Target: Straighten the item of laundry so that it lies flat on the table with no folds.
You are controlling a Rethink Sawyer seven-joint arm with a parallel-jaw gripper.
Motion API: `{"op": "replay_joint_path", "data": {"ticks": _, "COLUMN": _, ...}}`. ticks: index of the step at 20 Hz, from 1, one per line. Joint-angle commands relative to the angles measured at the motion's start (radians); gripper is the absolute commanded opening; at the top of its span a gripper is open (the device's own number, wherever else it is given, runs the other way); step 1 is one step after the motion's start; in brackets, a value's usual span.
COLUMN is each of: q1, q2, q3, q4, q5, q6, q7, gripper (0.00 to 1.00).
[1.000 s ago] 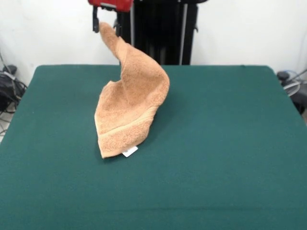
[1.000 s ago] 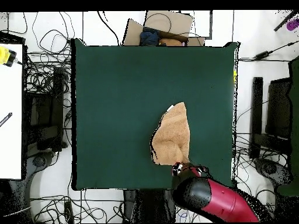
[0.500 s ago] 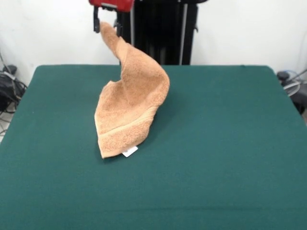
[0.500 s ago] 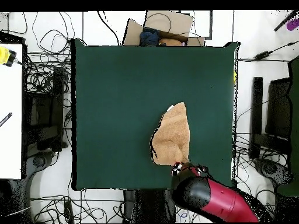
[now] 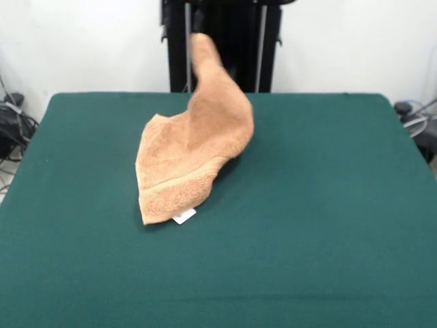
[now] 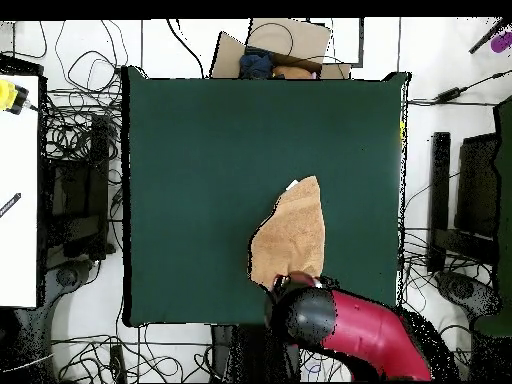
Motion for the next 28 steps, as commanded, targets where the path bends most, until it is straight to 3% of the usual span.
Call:
{"op": "replay_joint_path", "data": {"ticks": 1, "q1": 0.112, "q2": -0.061, "q3": 0.025, "q4": -0.212, "q5": 0.032, "q6": 0.37, "q7": 0.187, "gripper": 1.0}}
{"op": "replay_joint_path", "data": {"ticks": 6, "q1": 0.152, "q2": -0.02, "q3": 0.06, "q4": -0.371, "q5": 0.029, "q6": 0.56, "q7": 0.226, "gripper": 1.0}}
{"op": "replay_joint_path", "data": {"ticks": 10, "q1": 0.152, "q2": -0.001, "q3": 0.056, "q4": -0.365, "q5": 0.057, "q6": 0.53, "q7": 0.225, "gripper": 1.0}}
{"op": "replay_joint_path", "data": {"ticks": 15, "q1": 0.114, "q2": 0.03, "q3": 0.054, "q4": -0.24, "q5": 0.098, "q6": 0.266, "q7": 0.162, "gripper": 1.0}}
{"op": "replay_joint_path", "data": {"ticks": 20, "q1": 0.024, "q2": 0.081, "q3": 0.102, "q4": -0.103, "q5": 0.142, "q6": -0.034, "q7": 0.069, "gripper": 1.0}}
{"op": "replay_joint_path", "data": {"ticks": 25, "q1": -0.101, "q2": 0.188, "q3": 0.224, "q4": -0.014, "q5": 0.133, "q6": -0.297, "q7": 0.03, "gripper": 1.0}}
{"op": "replay_joint_path", "data": {"ticks": 28, "q1": -0.183, "q2": 0.25, "q3": 0.295, "q4": 0.002, "q5": 0.083, "q6": -0.384, "q7": 0.012, "gripper": 1.0}}
